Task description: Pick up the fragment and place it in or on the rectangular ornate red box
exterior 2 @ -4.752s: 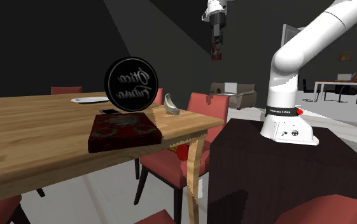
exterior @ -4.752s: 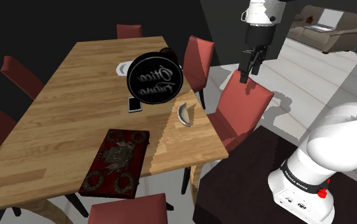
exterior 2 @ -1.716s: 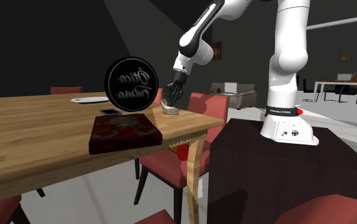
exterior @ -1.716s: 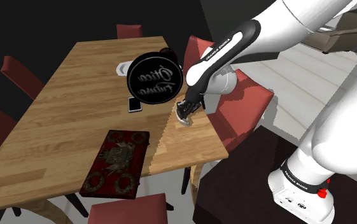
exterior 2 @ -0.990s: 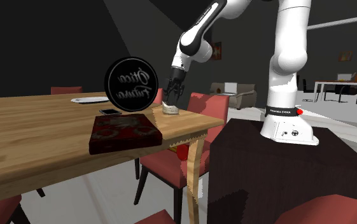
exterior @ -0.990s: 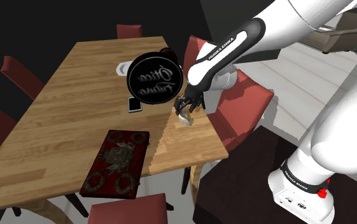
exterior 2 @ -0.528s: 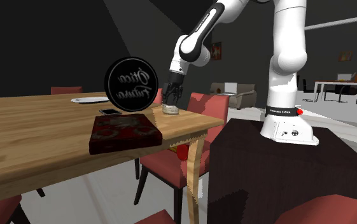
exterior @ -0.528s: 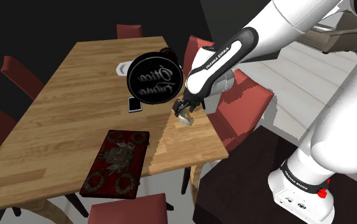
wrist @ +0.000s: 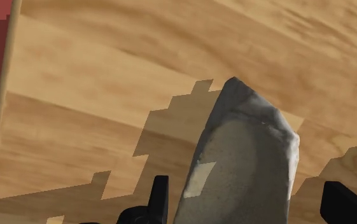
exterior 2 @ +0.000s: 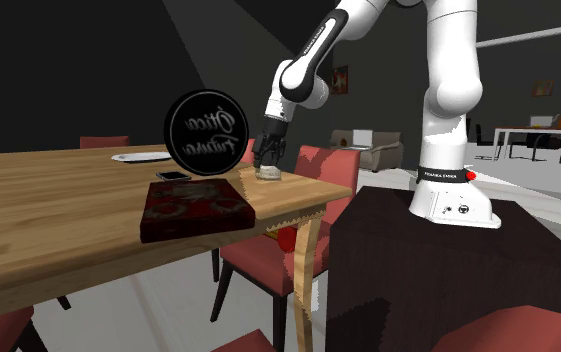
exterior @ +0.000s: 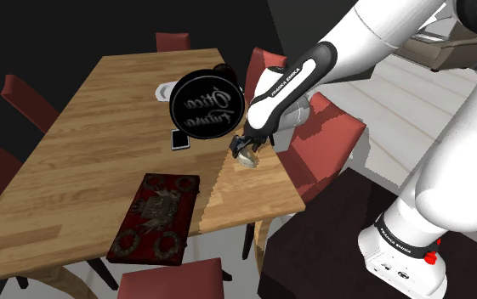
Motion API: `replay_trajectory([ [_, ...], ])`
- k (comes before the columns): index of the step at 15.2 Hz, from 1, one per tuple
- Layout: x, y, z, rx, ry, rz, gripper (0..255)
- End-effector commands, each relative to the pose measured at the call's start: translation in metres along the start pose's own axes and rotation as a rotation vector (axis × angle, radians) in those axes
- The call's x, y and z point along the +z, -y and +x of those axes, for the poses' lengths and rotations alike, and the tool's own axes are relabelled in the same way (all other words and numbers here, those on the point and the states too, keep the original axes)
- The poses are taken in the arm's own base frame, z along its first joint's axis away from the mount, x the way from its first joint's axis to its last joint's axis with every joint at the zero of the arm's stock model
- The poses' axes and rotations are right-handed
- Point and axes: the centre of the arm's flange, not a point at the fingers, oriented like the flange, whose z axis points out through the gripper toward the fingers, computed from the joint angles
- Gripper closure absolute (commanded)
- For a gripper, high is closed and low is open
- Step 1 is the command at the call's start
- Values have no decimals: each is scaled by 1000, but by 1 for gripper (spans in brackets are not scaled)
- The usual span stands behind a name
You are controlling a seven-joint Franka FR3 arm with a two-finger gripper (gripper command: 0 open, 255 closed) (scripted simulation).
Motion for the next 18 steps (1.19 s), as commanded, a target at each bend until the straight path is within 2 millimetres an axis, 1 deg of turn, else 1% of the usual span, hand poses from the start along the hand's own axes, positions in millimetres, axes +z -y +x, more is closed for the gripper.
replay_trajectory([
  [1,0,0,0,0,0,0,0],
  [2,0,0,0,0,0,0,255],
  [9,0,-3,1,0,0,0,255],
  [11,0,0,0,0,0,0,255],
  [18,-36,7,7,0,0,0,255],
])
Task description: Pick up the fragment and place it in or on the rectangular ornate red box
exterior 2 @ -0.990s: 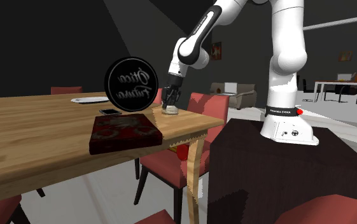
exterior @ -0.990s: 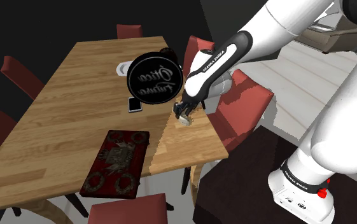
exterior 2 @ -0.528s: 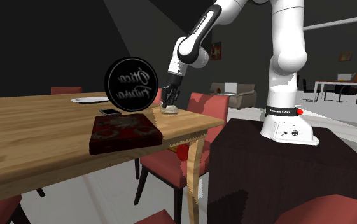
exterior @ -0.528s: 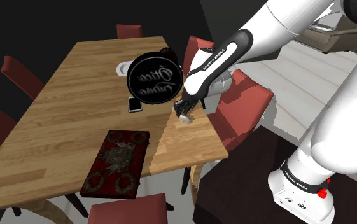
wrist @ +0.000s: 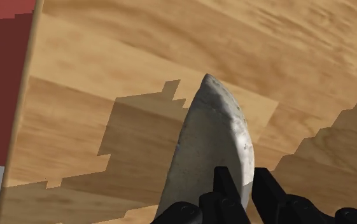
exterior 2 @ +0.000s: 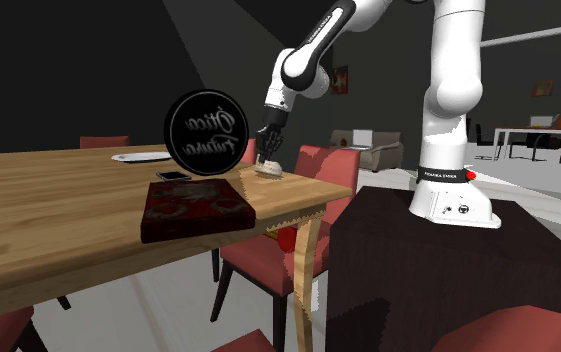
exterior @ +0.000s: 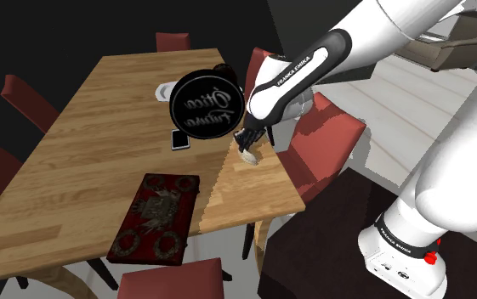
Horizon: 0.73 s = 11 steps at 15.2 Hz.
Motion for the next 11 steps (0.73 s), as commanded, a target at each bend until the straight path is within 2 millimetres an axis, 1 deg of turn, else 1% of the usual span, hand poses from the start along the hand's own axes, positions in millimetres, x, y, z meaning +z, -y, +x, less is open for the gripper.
replay_trajectory([
  [1,-9,2,2,0,2,-1,255],
  [11,-60,12,12,0,2,-1,255],
])
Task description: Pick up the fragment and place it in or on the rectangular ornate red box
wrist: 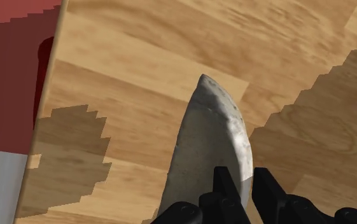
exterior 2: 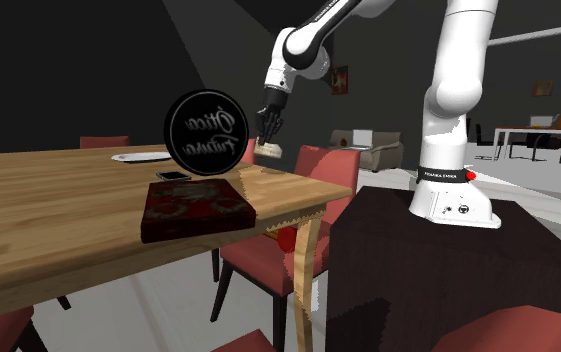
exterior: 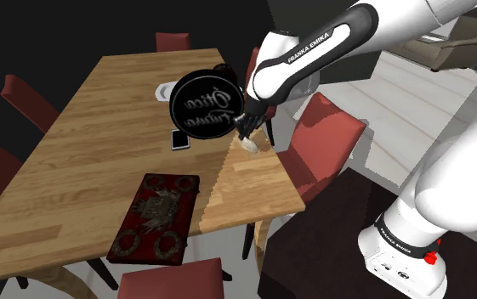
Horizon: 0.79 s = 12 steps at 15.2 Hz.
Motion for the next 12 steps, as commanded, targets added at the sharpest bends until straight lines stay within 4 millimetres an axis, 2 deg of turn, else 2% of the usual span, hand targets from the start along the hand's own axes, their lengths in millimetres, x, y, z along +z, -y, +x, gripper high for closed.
replay_trajectory([
  [1,-10,2,1,0,0,0,255],
  [5,-27,5,4,0,0,0,255],
  [12,-14,95,-14,0,0,0,255],
])
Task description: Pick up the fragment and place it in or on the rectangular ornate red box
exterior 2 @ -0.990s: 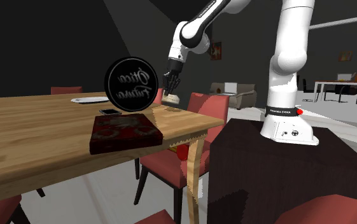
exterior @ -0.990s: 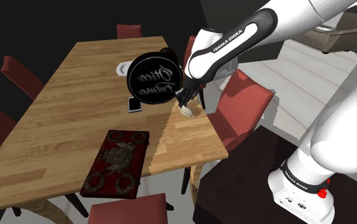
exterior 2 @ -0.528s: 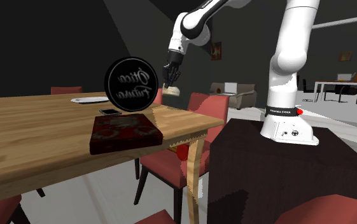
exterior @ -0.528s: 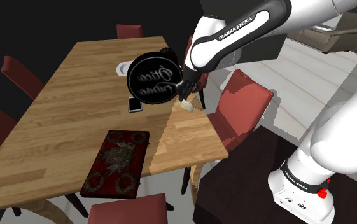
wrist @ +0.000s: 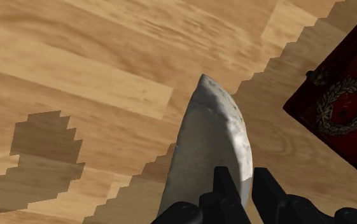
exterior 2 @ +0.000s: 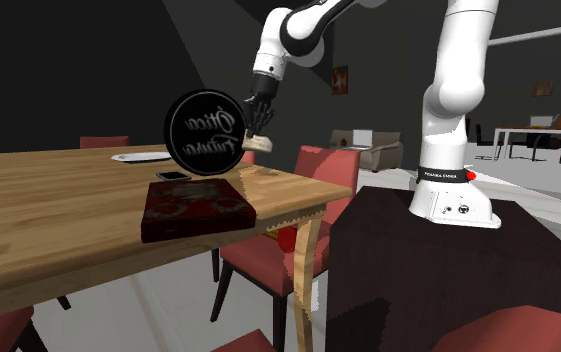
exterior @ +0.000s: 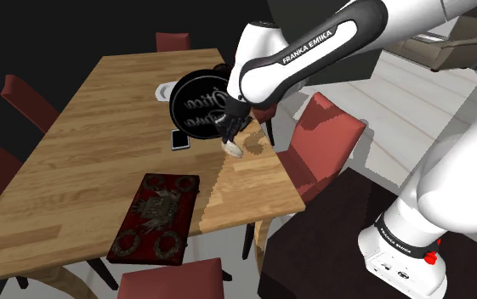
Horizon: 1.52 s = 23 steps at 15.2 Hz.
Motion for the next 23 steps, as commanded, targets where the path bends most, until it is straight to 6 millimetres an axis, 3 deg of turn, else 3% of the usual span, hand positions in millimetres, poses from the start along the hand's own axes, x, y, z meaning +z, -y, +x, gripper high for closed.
replay_trajectory([
  [1,3,27,-7,2,0,0,255],
  [20,39,274,-58,2,0,0,255],
  [23,55,271,-61,2,0,0,255],
])
